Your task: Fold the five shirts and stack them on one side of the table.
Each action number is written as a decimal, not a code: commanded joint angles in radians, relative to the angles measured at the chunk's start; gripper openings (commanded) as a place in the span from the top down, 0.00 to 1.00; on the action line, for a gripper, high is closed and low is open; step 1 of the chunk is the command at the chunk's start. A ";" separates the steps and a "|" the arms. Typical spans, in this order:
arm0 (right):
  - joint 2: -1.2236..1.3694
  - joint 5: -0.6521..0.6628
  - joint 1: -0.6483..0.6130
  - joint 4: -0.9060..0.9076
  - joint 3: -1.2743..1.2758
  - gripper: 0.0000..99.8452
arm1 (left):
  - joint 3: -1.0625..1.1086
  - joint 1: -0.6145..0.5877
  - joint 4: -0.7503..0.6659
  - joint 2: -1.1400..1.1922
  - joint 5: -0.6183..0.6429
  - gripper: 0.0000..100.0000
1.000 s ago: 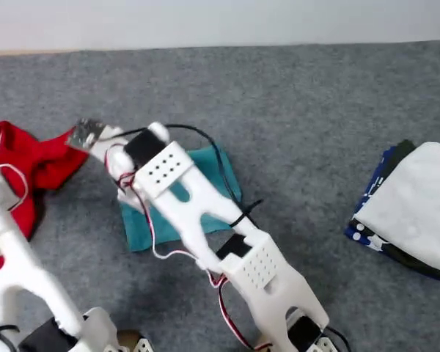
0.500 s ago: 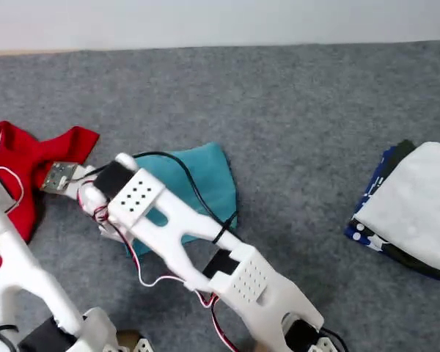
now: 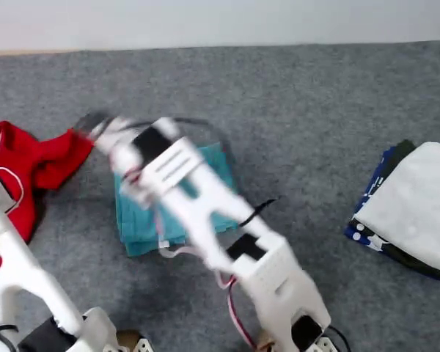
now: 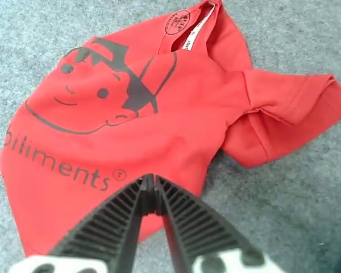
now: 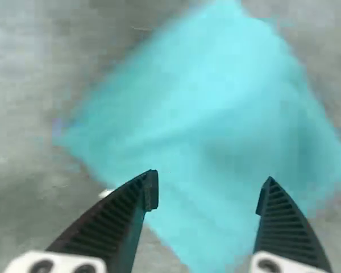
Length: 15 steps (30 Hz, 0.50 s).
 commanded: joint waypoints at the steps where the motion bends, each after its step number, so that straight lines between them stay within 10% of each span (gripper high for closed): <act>1: -0.025 -0.011 0.209 -0.145 -0.005 0.85 | -0.019 -0.002 0.000 -0.003 -0.009 0.99; 4: 0.050 0.057 0.274 -0.292 -0.011 0.99 | -0.019 0.000 0.000 -0.003 -0.009 0.99; 15: 0.260 0.121 0.317 -0.397 -0.011 0.98 | -0.019 0.000 0.006 -0.005 -0.009 0.99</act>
